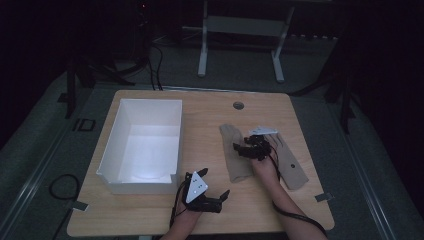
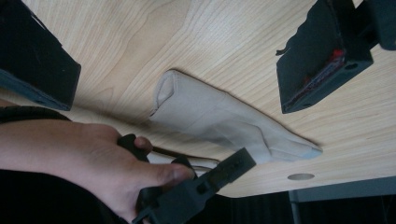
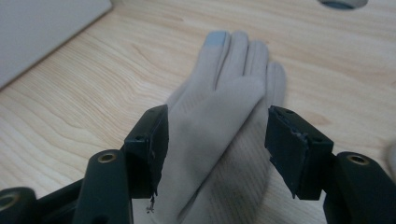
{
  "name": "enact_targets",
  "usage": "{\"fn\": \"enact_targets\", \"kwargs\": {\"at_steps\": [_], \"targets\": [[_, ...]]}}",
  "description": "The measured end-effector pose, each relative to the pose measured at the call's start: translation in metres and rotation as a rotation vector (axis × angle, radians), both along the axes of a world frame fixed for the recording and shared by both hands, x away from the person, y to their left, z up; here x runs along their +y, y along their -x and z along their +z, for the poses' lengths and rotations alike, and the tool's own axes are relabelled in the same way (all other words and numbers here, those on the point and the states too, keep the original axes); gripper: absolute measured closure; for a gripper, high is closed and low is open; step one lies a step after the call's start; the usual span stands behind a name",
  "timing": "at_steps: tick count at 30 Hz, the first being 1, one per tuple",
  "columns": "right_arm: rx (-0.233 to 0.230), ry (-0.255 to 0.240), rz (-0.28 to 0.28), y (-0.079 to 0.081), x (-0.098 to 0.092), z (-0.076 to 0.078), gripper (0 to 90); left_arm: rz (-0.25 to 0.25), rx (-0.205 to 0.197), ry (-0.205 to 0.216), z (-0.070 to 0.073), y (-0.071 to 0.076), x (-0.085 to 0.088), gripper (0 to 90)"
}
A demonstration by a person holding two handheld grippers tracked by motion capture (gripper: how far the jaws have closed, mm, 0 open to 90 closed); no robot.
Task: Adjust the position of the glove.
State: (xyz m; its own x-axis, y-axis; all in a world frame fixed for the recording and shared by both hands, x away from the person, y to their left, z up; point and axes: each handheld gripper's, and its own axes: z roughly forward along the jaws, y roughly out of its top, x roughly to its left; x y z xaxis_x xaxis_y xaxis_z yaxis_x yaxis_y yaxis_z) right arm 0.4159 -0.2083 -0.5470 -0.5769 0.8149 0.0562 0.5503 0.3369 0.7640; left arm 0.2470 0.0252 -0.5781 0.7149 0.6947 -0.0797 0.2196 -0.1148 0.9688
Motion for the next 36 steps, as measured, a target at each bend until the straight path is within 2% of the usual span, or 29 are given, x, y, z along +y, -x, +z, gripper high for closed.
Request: {"fn": "enact_targets", "kwargs": {"at_steps": [8, 12, 13, 14, 17, 21, 25, 26, 30, 33, 36], "targets": [[0.025, 0.022, 0.001, -0.003, 0.006, -0.014, 41.6, -0.003, 0.002, 0.002, 0.000, 0.000, 0.000, 0.1], [-0.015, 0.080, 0.003, 0.000, 0.011, -0.020, 43.1, -0.002, 0.001, 0.002, 0.000, 0.000, 0.000, 0.1], [-0.015, 0.080, 0.003, 0.000, 0.011, -0.020, 43.1, -0.002, 0.001, 0.002, 0.000, 0.000, 0.000, 0.1], [-0.034, 0.104, 0.007, 0.002, 0.012, -0.021, 44.4, -0.001, 0.002, 0.003, 0.000, 0.000, 0.000, 0.1], [-0.052, 0.118, 0.006, 0.004, 0.013, -0.022, 52.6, -0.001, 0.001, 0.000, 0.000, 0.000, 0.000, 0.1], [-0.050, 0.127, 0.020, 0.006, 0.016, -0.020, 73.3, -0.001, 0.001, 0.000, 0.000, 0.000, -0.001, 0.1], [-0.032, 0.140, 0.018, 0.006, 0.018, -0.017, 77.1, -0.001, 0.000, 0.000, 0.000, 0.000, -0.001, 0.1], [-0.023, 0.136, 0.020, 0.005, 0.018, -0.016, 77.5, -0.001, 0.001, -0.001, 0.000, 0.000, -0.001, 0.1], [-0.026, 0.039, -0.030, 0.007, 0.009, 0.006, 78.5, -0.001, 0.001, 0.000, 0.000, 0.000, -0.001, 0.1], [-0.053, 0.005, -0.074, 0.014, 0.003, 0.022, 78.4, 0.000, 0.001, 0.000, 0.000, 0.000, -0.001, 0.1], [-0.086, -0.008, -0.094, 0.025, -0.001, 0.039, 78.5, 0.000, 0.001, -0.002, 0.000, 0.000, -0.001, 0.1]]}}
